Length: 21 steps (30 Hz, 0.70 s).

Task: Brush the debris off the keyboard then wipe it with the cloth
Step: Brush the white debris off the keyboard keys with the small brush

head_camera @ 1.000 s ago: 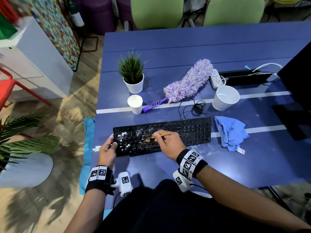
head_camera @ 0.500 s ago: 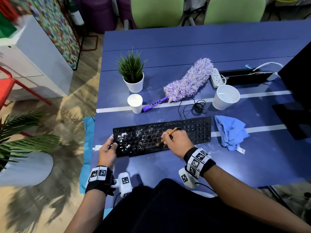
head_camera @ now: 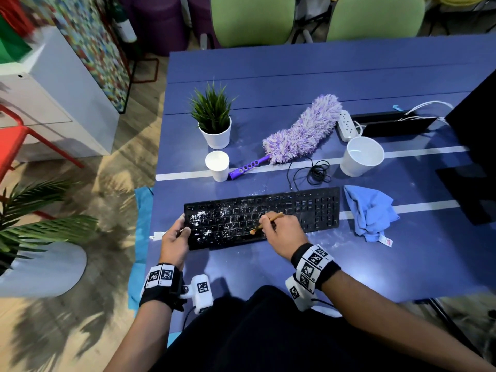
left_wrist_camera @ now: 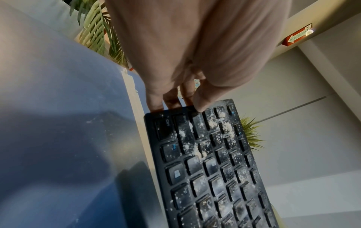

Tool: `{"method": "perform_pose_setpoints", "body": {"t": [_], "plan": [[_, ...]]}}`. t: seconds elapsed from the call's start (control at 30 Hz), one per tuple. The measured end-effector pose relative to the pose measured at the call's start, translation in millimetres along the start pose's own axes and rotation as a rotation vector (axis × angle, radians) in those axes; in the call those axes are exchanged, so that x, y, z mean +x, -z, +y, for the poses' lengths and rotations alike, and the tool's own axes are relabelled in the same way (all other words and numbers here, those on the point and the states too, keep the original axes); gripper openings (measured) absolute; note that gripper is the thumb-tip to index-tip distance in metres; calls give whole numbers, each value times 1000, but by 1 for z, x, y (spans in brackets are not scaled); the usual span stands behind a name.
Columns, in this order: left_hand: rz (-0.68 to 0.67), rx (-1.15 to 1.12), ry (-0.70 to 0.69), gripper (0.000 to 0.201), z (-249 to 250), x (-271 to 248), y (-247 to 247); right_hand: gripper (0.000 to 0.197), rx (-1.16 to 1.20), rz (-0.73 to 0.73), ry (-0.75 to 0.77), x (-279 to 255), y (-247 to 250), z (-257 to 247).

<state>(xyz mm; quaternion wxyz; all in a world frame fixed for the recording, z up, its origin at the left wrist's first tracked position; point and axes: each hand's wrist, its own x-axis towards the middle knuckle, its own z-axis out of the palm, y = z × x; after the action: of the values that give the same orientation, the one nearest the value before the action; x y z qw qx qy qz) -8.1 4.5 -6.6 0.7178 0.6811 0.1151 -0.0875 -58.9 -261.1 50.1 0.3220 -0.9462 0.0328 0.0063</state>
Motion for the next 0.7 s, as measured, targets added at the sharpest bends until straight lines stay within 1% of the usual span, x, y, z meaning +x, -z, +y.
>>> {"method": "perform_pose_setpoints", "body": {"t": [0.1,0.17,0.23,0.3,0.4,0.43,0.5,0.57,0.63,0.7], "plan": [[-6,5,0,51,0,-1,-1,49,46,-37,78,-2,-3,-6],[0,5,12,51,-2,-1,-1,48,121,-90,128,-1,-8,-13],[8,1,21,50,-3,-1,0,40,147,-162,170,-2,-12,-22],[8,6,17,50,-1,-2,-1,35,130,-159,206,-4,-15,-25],[2,6,7,51,0,-2,-1,41,119,-84,181,-3,-13,-27],[5,9,8,51,0,-1,0,39,133,-97,190,-3,-13,-30],[3,19,9,50,-2,1,1,33,206,-194,195,-3,-17,-37],[-6,21,13,49,-3,2,2,30,278,-242,192,-5,-24,-42],[-8,13,15,48,-1,1,0,31,264,-239,194,-4,-24,-44],[-4,8,16,49,1,-1,-1,34,213,-202,211,-2,-19,-43]]}}
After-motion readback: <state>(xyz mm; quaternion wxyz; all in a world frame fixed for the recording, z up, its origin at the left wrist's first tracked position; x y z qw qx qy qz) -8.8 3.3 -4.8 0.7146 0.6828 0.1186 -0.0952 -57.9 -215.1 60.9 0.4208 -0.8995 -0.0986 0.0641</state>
